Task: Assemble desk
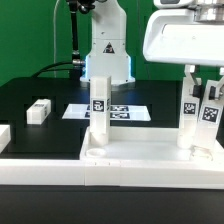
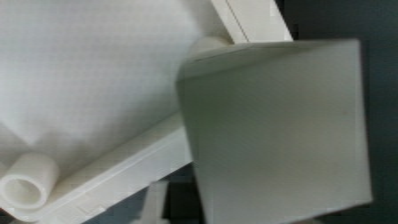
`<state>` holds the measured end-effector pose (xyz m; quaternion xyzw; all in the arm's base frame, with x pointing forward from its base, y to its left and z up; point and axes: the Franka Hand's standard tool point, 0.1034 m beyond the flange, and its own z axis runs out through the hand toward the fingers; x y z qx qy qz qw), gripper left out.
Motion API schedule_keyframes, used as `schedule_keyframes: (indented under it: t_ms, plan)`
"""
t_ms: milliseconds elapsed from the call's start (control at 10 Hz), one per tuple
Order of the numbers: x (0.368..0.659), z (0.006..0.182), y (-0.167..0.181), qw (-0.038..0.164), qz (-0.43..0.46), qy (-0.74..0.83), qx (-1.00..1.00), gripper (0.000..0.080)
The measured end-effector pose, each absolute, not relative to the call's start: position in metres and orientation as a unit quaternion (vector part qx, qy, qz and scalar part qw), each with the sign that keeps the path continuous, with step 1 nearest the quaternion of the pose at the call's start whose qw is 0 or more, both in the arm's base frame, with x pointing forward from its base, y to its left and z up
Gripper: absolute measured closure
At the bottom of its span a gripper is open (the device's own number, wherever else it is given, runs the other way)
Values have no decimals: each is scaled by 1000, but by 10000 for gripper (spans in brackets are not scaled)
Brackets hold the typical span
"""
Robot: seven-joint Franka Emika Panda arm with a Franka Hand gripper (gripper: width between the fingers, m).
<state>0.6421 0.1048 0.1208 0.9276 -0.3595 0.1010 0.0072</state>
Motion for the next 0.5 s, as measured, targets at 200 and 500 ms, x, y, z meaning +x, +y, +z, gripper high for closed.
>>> schedule_keyframes:
  t_ms: [200, 500]
  plan:
    - [642, 121, 104, 6, 101, -372, 923, 790]
    - [647, 131, 110, 14, 87, -323, 942, 798]
